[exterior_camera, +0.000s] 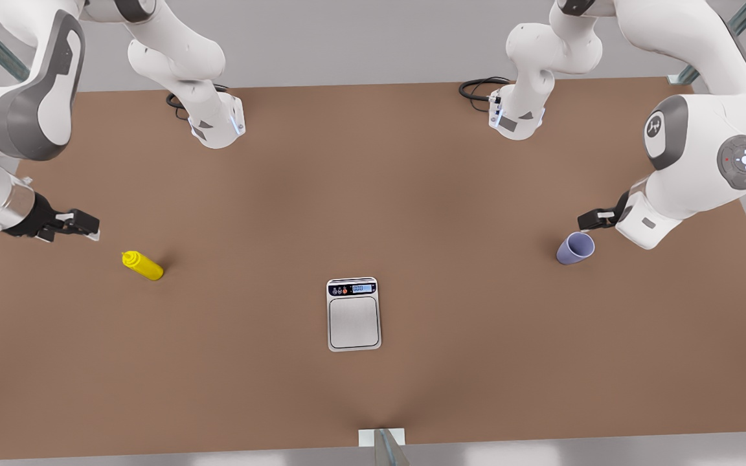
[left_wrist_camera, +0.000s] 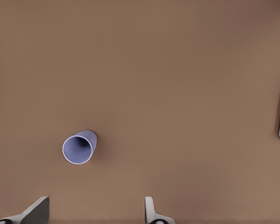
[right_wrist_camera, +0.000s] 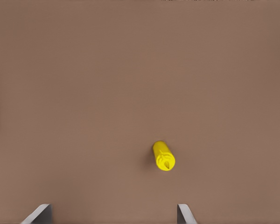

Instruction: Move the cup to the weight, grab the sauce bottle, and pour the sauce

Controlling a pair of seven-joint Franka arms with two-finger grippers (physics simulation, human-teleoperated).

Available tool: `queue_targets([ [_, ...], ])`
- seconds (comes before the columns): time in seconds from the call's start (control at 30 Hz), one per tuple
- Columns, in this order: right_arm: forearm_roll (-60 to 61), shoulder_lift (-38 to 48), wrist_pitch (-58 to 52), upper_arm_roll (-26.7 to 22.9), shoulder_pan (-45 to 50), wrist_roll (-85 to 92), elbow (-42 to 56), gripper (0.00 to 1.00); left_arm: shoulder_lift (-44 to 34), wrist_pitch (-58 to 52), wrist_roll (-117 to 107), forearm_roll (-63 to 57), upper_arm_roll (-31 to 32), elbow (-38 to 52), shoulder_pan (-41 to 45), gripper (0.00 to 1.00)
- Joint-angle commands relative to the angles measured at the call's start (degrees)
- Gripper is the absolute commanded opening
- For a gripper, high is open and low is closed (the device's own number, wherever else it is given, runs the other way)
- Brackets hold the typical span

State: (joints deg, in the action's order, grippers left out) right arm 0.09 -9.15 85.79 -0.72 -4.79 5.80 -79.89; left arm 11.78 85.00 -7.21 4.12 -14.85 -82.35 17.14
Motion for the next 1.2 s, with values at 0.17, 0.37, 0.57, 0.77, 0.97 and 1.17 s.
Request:
queue_targets([
  [0.17,0.0,-0.1,-0.1,0.0,-0.1,0.0,0.2,1.0,-0.6,6.8,2.4,0.1,-0.3,-15.5,-6.9,1.0],
  [0.37,0.0,0.1,-0.6,0.3,0.0,0.0,0.2,1.0,-0.8,28.6,16.8,-0.3,-0.4,-34.3,-14.9,1.0],
  [0.57,0.2,-0.1,-0.4,0.4,-0.1,0.0,0.2,1.0,1.7,37.5,17.2,-0.5,-0.4,-39.8,-16.5,1.0],
  [0.77,0.1,-0.1,-0.2,0.3,-0.2,0.1,0.3,1.0,5.1,43.1,17.1,-0.3,-0.4,-42.0,-16.8,1.0],
  [0.97,-0.3,-0.2,-0.1,0.5,-0.1,0.1,0.3,1.0,6.7,45.2,16.9,3.4,0.2,-42.1,-16.8,0.59],
  [1.17,0.1,-0.9,0.0,-0.1,0.5,-0.2,0.5,1.0,7.0,45.9,16.9,4.8,1.6,-42.2,-16.8,0.27],
])
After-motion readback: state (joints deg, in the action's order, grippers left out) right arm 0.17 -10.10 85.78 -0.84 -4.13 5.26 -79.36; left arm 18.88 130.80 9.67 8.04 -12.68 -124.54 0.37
